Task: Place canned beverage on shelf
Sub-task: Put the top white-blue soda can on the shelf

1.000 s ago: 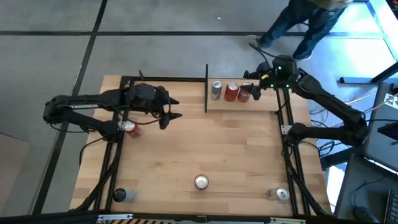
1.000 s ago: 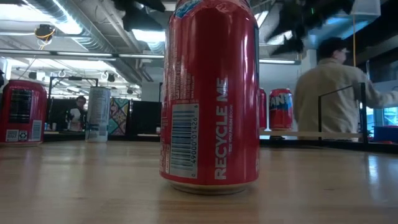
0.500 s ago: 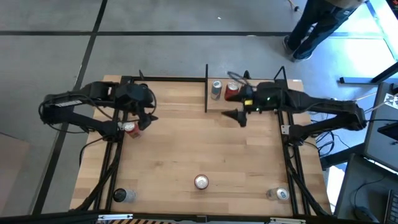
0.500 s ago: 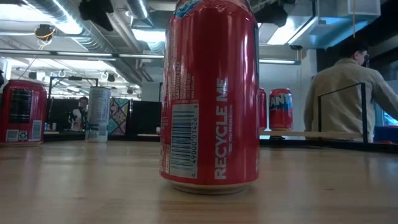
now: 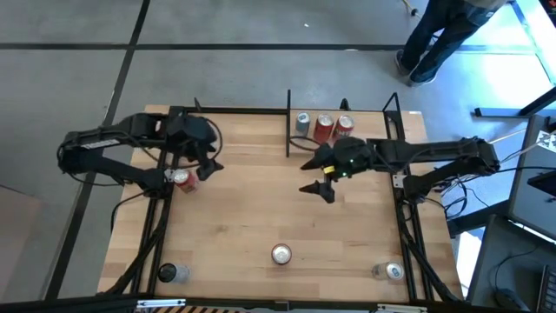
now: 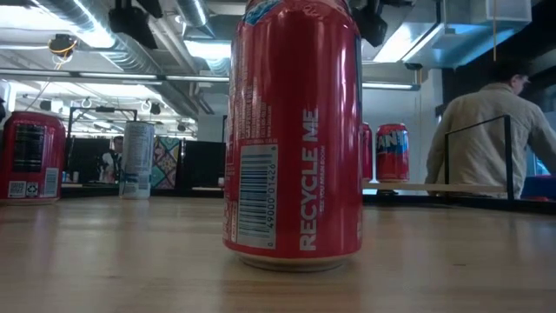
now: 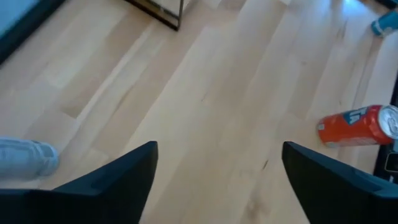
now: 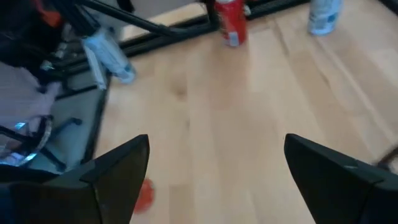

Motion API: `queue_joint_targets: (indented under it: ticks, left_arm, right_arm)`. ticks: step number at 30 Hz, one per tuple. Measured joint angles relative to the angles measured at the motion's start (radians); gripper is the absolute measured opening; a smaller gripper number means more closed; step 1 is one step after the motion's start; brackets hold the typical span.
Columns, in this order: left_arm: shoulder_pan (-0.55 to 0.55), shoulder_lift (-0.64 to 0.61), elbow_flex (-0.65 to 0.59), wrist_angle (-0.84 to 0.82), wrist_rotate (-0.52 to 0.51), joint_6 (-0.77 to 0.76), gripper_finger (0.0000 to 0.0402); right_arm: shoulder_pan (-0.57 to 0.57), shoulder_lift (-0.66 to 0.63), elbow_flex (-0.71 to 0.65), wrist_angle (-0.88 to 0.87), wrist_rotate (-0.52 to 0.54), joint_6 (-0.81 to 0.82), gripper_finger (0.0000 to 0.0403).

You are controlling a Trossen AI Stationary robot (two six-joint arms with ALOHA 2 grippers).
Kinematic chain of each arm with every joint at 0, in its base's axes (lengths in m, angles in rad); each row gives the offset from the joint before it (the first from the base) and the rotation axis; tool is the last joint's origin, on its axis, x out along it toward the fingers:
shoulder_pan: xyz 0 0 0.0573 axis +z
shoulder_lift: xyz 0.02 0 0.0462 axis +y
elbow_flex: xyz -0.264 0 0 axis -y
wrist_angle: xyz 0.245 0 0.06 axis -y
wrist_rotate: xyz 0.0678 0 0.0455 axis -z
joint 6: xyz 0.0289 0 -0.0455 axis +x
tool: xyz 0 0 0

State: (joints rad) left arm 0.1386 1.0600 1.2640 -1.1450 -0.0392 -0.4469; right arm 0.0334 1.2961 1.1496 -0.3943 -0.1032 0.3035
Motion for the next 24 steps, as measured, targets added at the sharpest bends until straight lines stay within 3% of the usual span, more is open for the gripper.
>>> queue_joint_targets:
  ticks: [5, 10, 13, 18, 24]
  left_arm:
    - [0.035, 0.06, -0.001, 0.002, 0.043, -0.009, 0.0392]
    - [0.027, 0.08, -0.001, 0.005, 0.092, -0.07, 0.0394]
    - [0.005, 0.08, -0.001, 0.038, 0.026, -0.097, 0.0393]
    - [0.051, 0.097, 0.001, 0.098, 0.012, -0.065, 0.0393]
    - [0.173, 0.095, 0.085, -0.036, -0.017, -0.039, 0.0393]
  right_arm:
    - [0.0, 0.0, 0.057, -0.056, 0.032, -0.024, 0.0359]
    - [0.0, -0.001, 0.131, -0.155, 0.067, -0.021, 0.0359]
    - [0.0, -0.001, 0.154, -0.223, 0.065, -0.003, 0.0359]
    - [0.0, 0.0, 0.159, -0.271, 0.068, 0.006, 0.0359]
    - [-0.001, 0.011, 0.158, -0.272, 0.069, 0.011, 0.0359]
